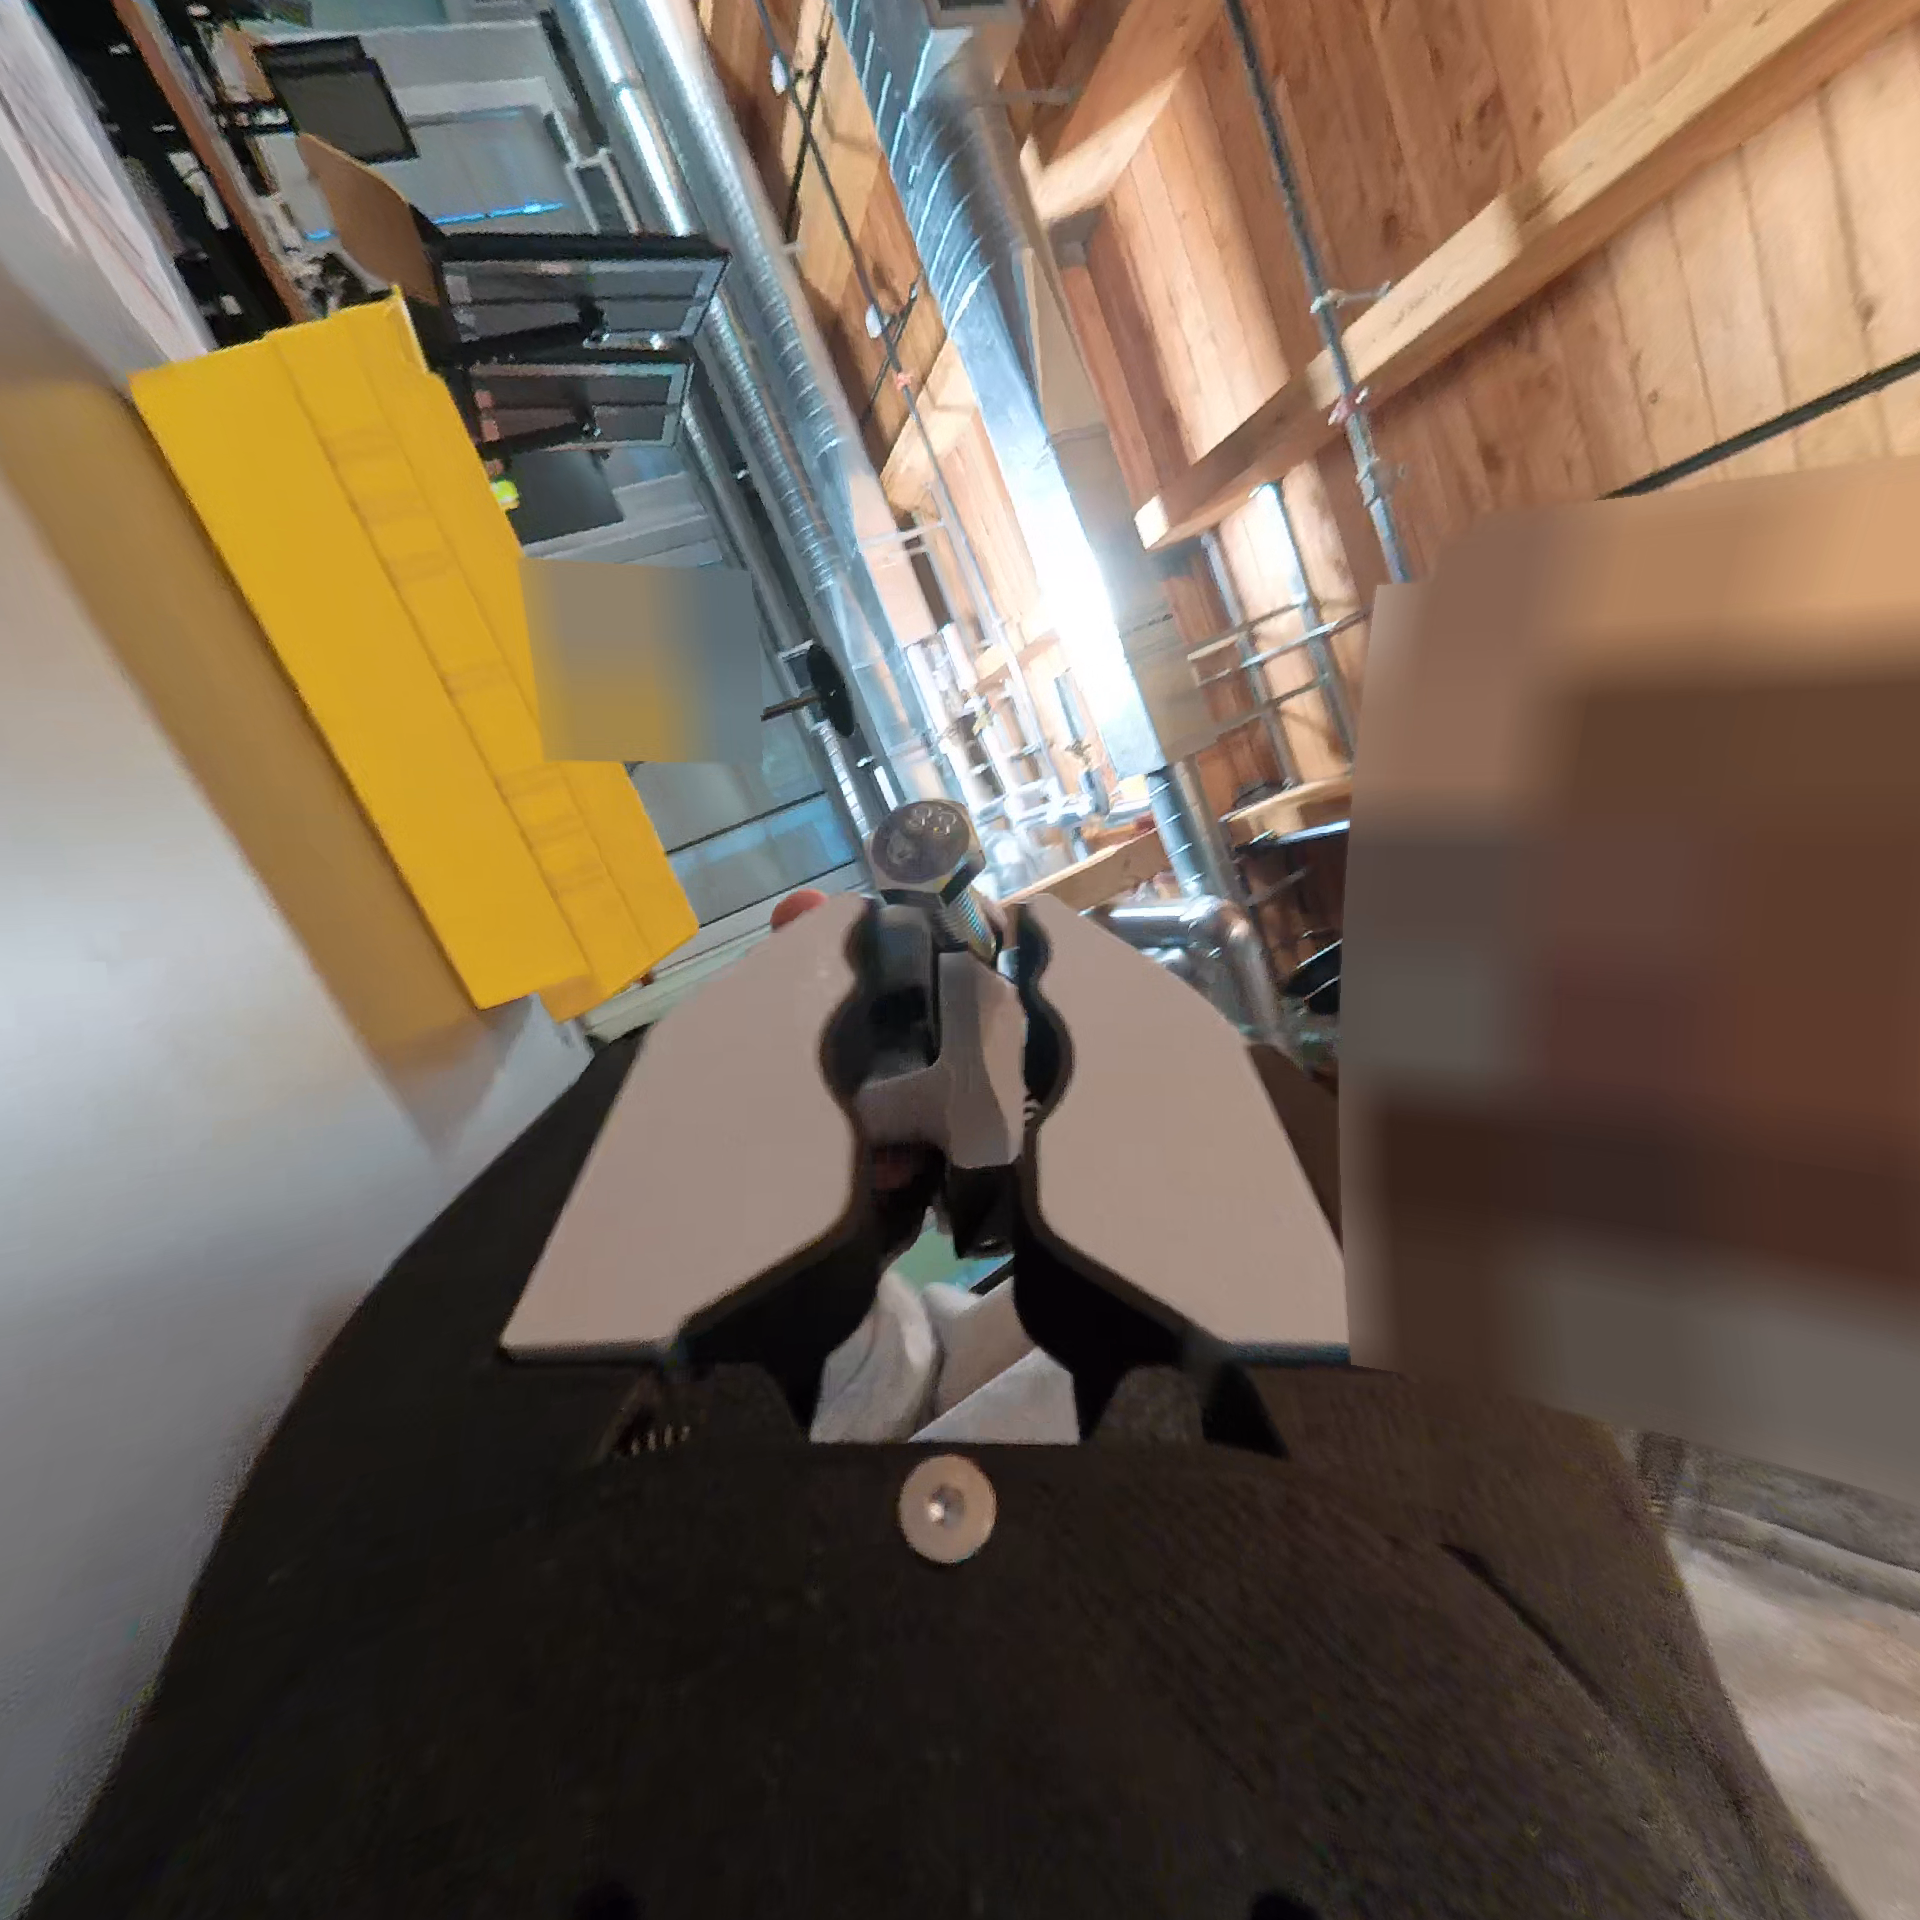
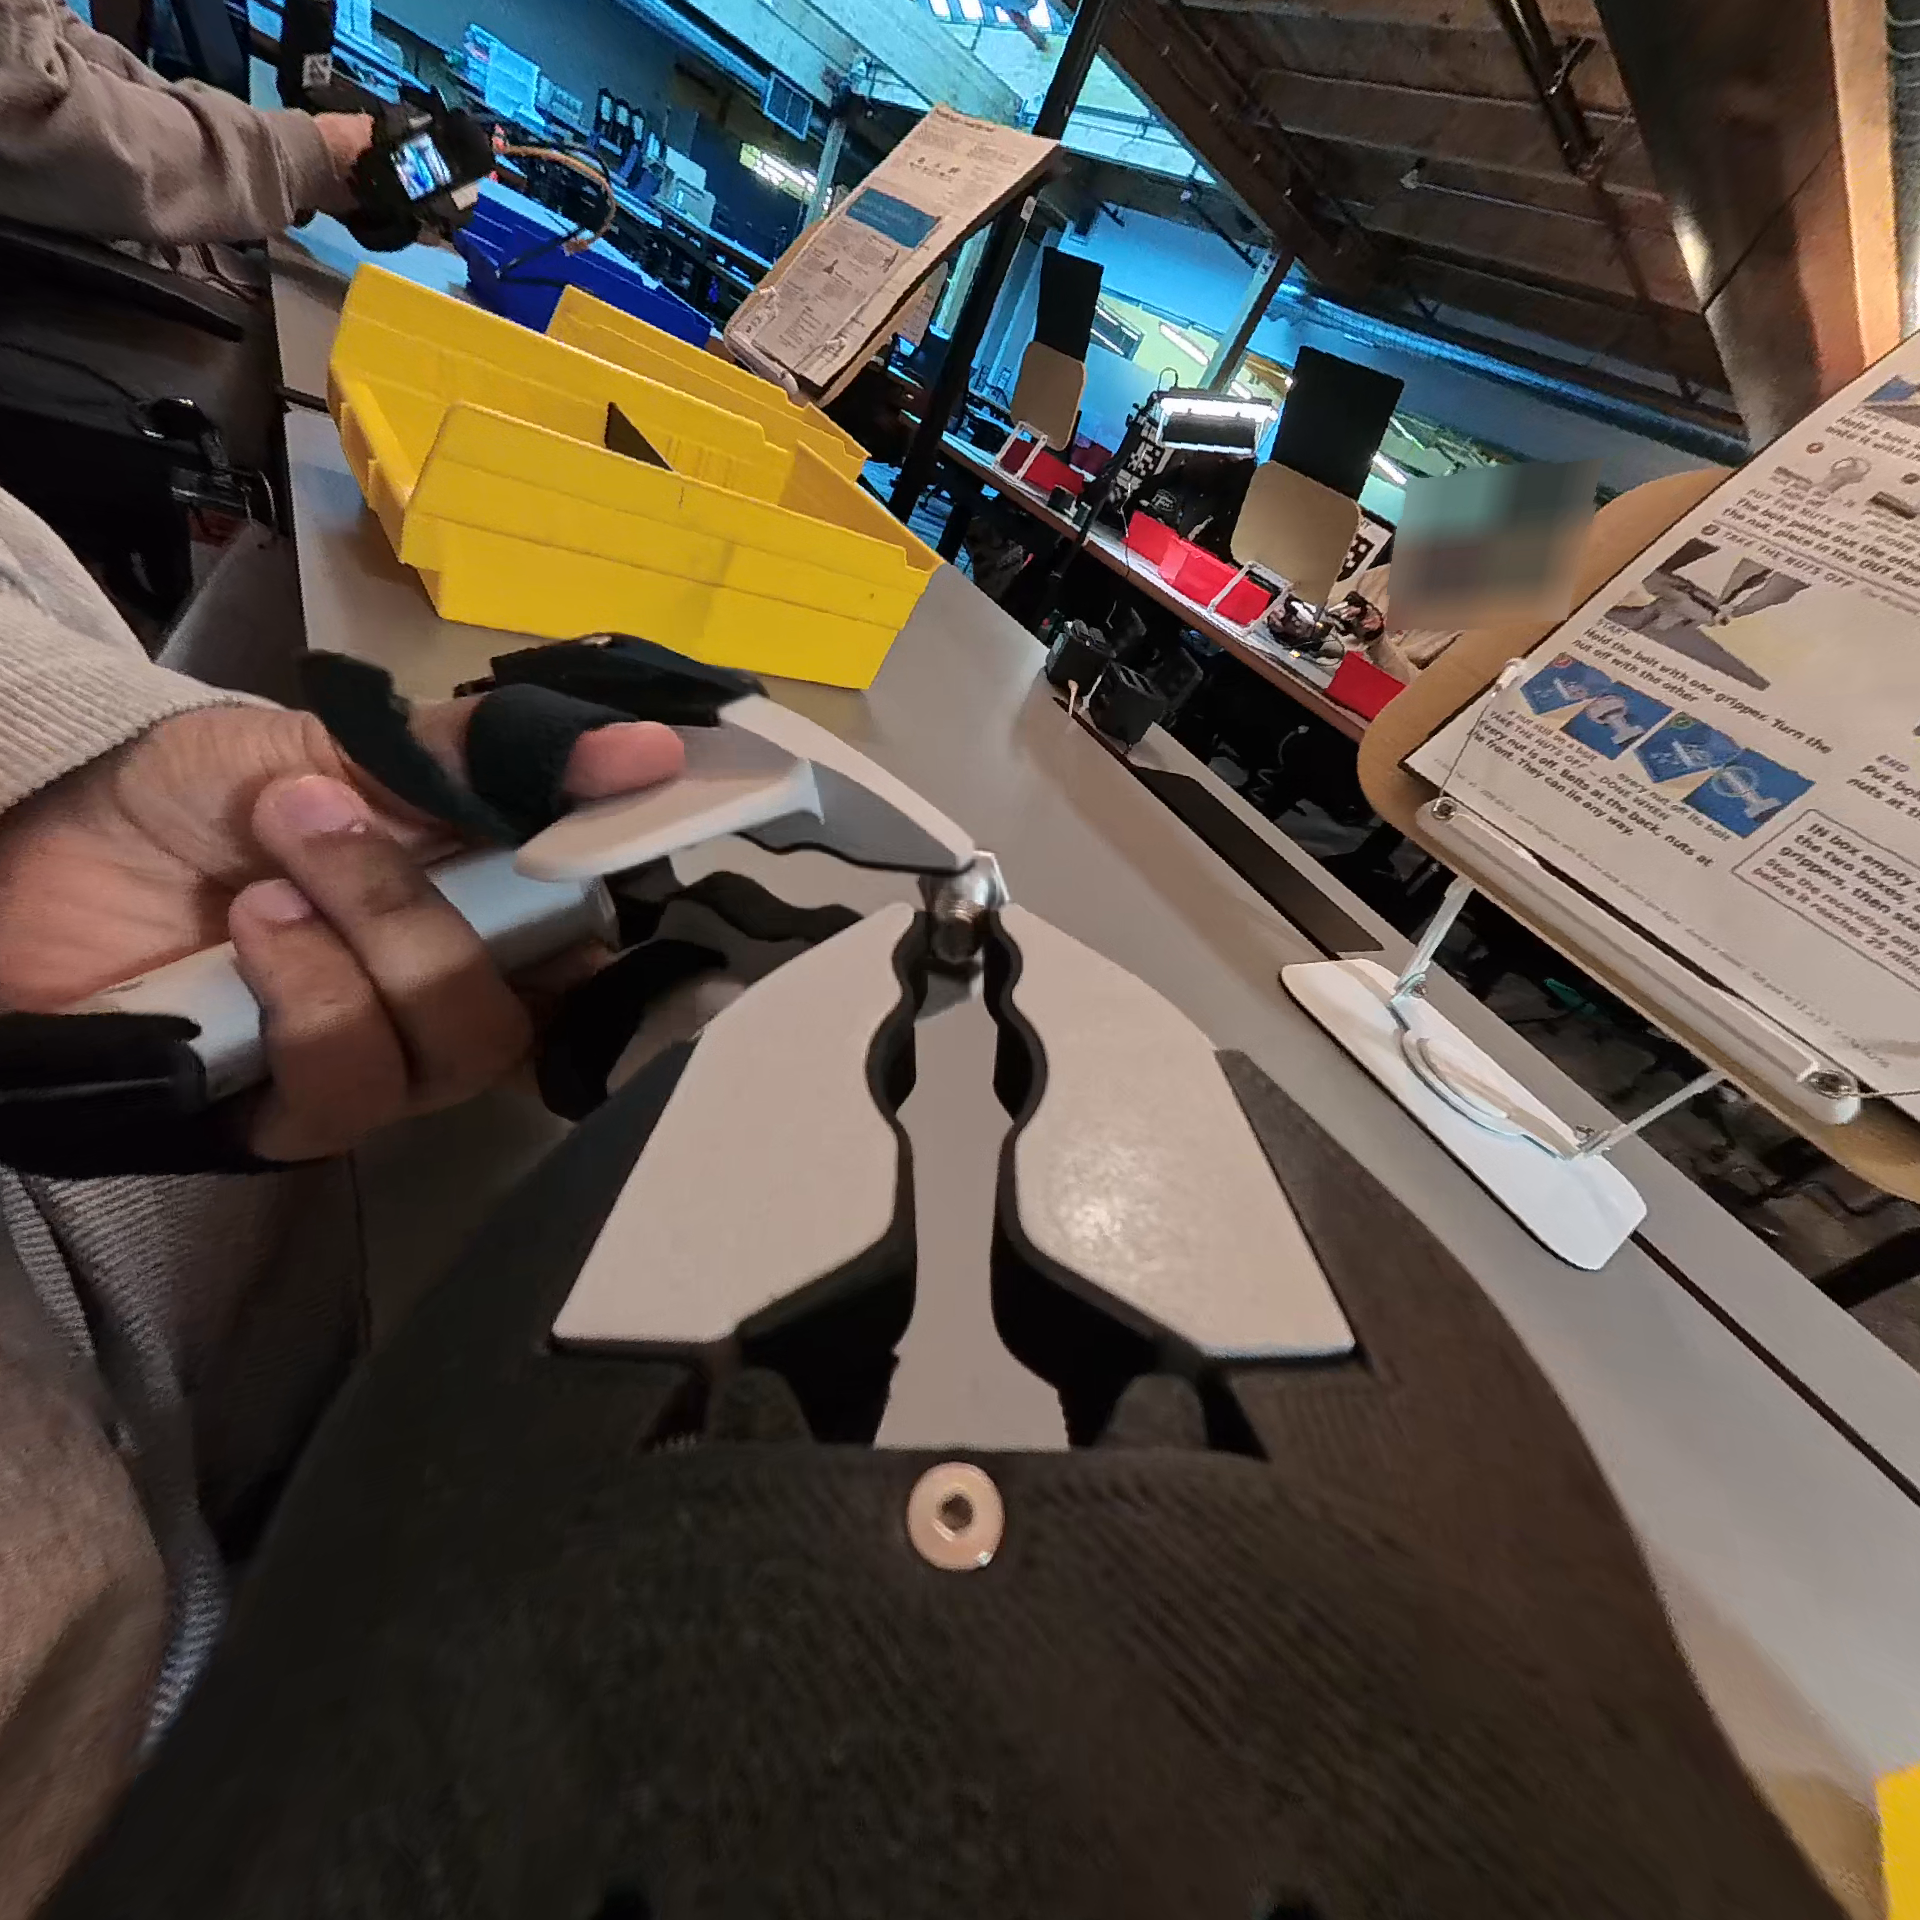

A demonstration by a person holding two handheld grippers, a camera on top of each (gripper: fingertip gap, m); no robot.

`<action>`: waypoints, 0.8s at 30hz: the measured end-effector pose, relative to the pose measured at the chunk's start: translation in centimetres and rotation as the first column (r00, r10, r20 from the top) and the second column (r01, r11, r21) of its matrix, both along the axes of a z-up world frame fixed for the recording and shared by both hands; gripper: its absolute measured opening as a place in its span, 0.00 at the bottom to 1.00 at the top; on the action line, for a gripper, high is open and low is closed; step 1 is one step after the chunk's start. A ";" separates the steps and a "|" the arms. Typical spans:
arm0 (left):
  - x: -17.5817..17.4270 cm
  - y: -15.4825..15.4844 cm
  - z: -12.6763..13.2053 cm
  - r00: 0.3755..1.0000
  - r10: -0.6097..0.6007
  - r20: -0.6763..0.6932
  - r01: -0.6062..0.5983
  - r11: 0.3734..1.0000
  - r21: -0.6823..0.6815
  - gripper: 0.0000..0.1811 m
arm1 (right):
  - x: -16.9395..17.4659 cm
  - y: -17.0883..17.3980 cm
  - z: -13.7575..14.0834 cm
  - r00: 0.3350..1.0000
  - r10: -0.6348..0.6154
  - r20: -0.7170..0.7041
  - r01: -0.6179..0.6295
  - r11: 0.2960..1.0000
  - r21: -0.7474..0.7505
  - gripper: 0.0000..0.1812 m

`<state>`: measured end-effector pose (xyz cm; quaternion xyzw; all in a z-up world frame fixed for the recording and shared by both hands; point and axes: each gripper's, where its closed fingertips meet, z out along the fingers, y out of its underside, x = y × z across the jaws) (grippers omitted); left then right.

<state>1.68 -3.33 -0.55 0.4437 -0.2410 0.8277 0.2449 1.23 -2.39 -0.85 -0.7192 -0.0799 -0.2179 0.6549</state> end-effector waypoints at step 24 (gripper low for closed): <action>0.6 -0.3 -6.7 0.930 -0.114 0.350 -0.338 0.112 0.934 0.25 | 2.0 -2.3 -4.6 0.706 0.097 -0.702 -0.246 0.963 -0.115 0.05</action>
